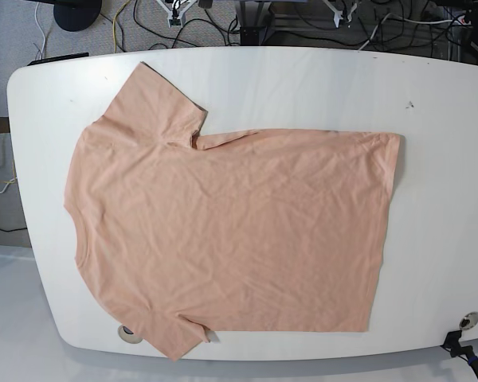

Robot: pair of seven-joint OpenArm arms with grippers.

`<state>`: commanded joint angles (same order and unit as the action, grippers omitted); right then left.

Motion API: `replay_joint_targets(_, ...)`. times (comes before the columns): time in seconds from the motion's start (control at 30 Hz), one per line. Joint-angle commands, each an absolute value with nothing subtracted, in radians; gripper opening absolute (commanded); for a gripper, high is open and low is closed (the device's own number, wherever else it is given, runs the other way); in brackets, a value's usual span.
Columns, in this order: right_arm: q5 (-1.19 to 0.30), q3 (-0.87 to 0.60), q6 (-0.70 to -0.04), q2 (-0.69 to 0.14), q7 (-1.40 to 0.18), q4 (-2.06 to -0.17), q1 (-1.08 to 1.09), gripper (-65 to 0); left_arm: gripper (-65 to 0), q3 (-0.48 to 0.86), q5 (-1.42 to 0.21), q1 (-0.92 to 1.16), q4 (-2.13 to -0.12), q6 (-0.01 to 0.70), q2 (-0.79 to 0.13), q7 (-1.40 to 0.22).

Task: Fold the T-shirt properly

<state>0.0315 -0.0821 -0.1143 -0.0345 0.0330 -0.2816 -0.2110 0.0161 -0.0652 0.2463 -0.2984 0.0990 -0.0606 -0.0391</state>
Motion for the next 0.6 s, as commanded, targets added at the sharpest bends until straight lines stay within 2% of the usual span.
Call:
replay_joint_targets(0.27, 0.031, -0.082, -0.114, -0.035, 0.038, -0.352, -0.288, -58.3, -62.4, 0.016, -0.067, 0.3, -0.306, 0.101, -0.064, 0.012)
replay_joint_targets(0.6, 0.031, -0.081, -0.114, -0.035, 0.031, -0.636, -0.463, -58.3, -62.6, 0.018, -0.068, 0.435, -0.498, 0.101, -0.064, 0.038)
